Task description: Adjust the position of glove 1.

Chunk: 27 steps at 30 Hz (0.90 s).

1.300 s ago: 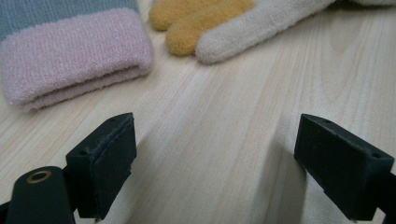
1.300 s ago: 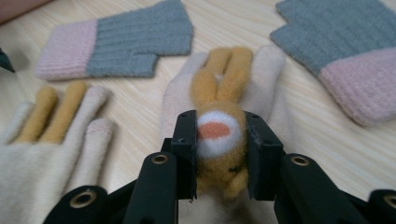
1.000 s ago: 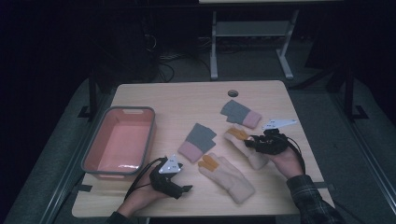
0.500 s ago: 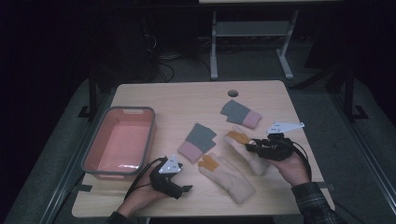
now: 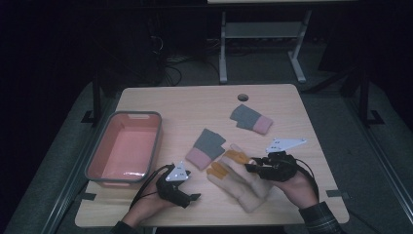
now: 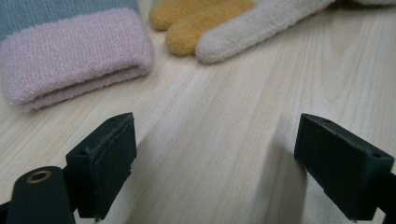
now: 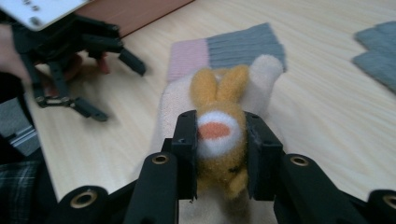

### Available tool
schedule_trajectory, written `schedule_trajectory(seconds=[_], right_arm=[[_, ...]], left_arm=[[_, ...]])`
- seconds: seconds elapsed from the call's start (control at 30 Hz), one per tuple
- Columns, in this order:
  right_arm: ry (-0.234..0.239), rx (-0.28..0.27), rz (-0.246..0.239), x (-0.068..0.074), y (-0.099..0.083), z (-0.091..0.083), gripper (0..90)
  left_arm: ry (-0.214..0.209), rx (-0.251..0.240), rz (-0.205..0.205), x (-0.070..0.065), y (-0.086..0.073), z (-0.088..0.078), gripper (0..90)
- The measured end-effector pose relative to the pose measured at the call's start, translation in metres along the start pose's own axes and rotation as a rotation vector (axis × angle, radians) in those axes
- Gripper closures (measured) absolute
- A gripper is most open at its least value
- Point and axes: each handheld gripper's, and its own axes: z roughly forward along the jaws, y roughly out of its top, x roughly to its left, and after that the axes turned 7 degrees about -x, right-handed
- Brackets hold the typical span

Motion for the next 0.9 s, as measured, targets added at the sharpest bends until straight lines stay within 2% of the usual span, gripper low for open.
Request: schedule_trajectory(seconds=[0.17,0.3,0.4,0.9], right_arm=[[0.026,0.014,-0.019,0.017,0.003,0.007,69.1],[0.043,0.032,-0.045,0.024,0.003,0.015,69.1],[0.051,0.053,-0.041,0.028,0.001,0.021,69.1],[0.054,0.126,-0.057,0.029,-0.009,0.046,68.9]], left_arm=[[0.001,-0.001,0.000,0.000,0.000,0.000,12.2],[0.000,-0.001,-0.001,0.000,0.000,0.000,12.2],[0.001,-0.001,0.001,0.000,0.000,0.000,12.2],[0.002,0.002,0.009,0.001,0.000,0.000,12.2]])
